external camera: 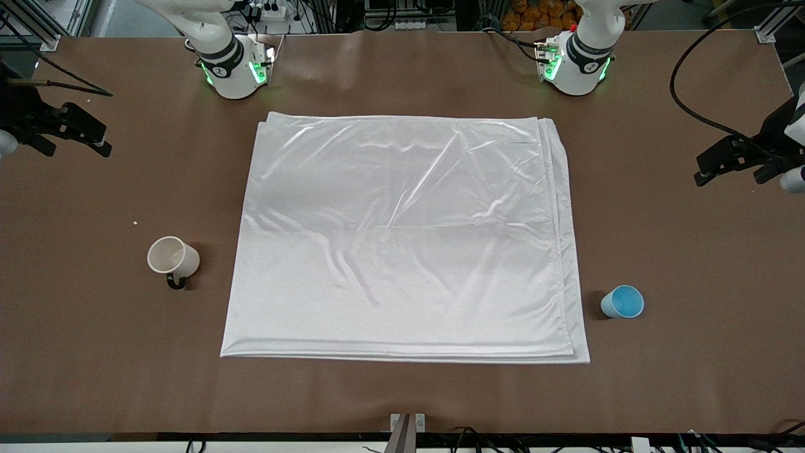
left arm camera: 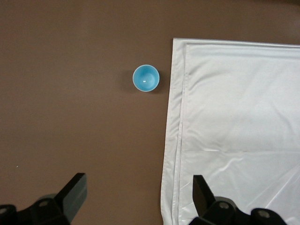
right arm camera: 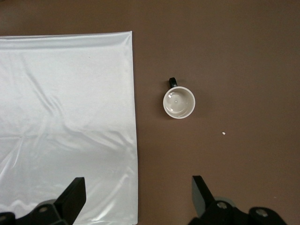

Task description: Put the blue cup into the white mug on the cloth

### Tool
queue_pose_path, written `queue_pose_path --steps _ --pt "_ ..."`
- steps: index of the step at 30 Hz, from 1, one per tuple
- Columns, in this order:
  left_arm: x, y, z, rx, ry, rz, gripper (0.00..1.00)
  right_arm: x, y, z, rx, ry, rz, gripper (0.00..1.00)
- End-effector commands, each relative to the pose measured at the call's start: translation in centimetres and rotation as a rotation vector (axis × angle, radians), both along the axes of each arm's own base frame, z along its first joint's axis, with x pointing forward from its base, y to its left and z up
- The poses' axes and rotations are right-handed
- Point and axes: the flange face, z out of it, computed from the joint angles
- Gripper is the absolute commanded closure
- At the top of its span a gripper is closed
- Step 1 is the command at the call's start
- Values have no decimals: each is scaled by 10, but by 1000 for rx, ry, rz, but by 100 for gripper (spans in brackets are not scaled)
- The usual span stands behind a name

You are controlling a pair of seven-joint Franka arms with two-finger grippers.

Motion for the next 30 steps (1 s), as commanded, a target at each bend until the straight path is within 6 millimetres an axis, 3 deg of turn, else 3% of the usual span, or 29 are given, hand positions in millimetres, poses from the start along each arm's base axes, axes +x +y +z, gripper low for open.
queue_pose_path --steps 1,8,16,19,24,30 --pt "-1 2 0 23 2 -21 0 0 -4 -2 -27 9 6 0" --pt "0 5 1 21 1 -12 0 0 -5 -2 -27 9 3 0" --pt "7 8 -12 19 22 -12 0 5 -6 -9 -25 23 0 0" --pt "22 10 -40 26 65 -28 0 11 -9 -18 -23 35 -3 0" --pt "45 19 -69 22 54 -18 0 28 -21 -46 -16 78 -19 0" --pt "78 41 -128 52 57 -2 0 59 -37 -105 -1 148 -40 0"
